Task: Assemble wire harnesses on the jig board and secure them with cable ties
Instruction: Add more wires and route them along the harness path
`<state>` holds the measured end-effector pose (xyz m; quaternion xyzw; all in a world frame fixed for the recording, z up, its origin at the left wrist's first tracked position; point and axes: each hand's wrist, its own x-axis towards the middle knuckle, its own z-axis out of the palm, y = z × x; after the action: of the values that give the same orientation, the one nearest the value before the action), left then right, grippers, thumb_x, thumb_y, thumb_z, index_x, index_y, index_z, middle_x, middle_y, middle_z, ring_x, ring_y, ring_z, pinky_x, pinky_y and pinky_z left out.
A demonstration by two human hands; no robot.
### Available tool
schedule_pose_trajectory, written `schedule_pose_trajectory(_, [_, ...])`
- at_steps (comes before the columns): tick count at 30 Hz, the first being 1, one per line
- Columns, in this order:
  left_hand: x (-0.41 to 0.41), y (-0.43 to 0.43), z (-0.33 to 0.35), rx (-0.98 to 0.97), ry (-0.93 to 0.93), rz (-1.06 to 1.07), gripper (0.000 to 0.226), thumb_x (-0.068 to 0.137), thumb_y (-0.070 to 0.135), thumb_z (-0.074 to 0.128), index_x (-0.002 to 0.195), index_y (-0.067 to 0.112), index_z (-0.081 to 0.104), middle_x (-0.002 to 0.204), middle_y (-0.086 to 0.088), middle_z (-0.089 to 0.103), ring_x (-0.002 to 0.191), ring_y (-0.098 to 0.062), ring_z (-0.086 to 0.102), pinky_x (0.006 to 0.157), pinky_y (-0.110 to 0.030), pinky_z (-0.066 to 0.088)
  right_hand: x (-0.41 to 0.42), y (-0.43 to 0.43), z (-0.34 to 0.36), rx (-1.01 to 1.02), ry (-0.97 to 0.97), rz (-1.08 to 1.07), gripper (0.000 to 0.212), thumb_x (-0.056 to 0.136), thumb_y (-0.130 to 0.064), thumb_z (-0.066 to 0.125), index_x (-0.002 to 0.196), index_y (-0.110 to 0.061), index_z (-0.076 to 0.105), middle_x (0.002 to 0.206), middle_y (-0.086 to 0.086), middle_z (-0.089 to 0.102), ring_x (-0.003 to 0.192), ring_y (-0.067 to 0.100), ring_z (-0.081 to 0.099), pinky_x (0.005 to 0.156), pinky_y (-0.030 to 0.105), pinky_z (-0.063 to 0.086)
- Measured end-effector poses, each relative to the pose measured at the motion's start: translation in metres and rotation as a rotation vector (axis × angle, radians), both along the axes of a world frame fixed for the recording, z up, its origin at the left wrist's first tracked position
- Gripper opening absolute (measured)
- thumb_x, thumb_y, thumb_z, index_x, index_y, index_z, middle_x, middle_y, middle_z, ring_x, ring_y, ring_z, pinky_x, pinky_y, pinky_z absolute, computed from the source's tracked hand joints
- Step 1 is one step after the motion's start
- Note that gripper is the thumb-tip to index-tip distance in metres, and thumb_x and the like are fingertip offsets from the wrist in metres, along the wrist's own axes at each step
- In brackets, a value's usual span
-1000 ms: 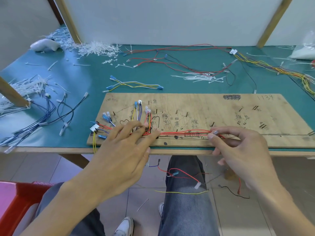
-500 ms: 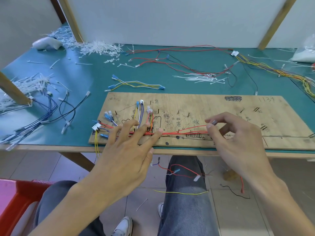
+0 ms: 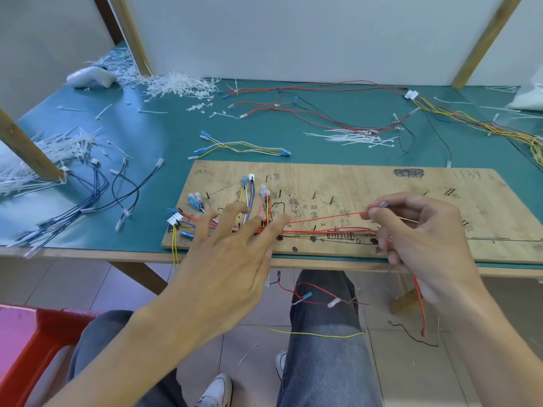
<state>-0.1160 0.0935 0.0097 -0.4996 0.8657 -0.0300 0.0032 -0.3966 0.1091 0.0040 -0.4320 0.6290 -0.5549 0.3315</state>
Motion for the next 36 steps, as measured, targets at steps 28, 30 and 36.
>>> schedule_pose_trajectory(28, [0.018,-0.003,-0.010,0.160,0.549,-0.056,0.048,0.112,0.035,0.033,0.159,0.041,0.027,0.156,0.024,0.041,0.139,-0.010,0.025,0.115,-0.045,0.031,-0.004,0.022,0.000,0.091,-0.107,0.156,0.020,0.079,-0.028,0.079,0.091,-0.013,0.080,0.069,0.016,0.072,0.039,0.019,0.054,0.037,0.018,0.042])
schedule_pose_trajectory(30, [0.024,-0.008,-0.008,0.135,0.682,-0.035,0.041,0.109,0.033,0.044,0.150,0.037,0.048,0.146,0.026,0.050,0.137,-0.007,0.030,0.114,-0.038,0.034,-0.004,0.021,0.001,0.109,-0.101,0.163,0.022,0.078,-0.030,0.078,0.091,-0.012,0.079,0.068,0.015,0.072,0.037,0.019,0.054,0.036,0.019,0.044])
schedule_pose_trajectory(36, [0.079,-0.031,0.004,-0.119,0.830,0.251,0.026,0.092,0.006,0.068,0.103,0.028,0.076,0.100,0.040,0.062,0.098,0.006,0.056,0.086,-0.004,0.036,-0.006,0.022,0.005,0.123,-0.104,0.176,0.026,0.078,-0.032,0.080,0.094,-0.012,0.079,0.071,0.013,0.074,0.039,0.019,0.055,0.037,0.019,0.045])
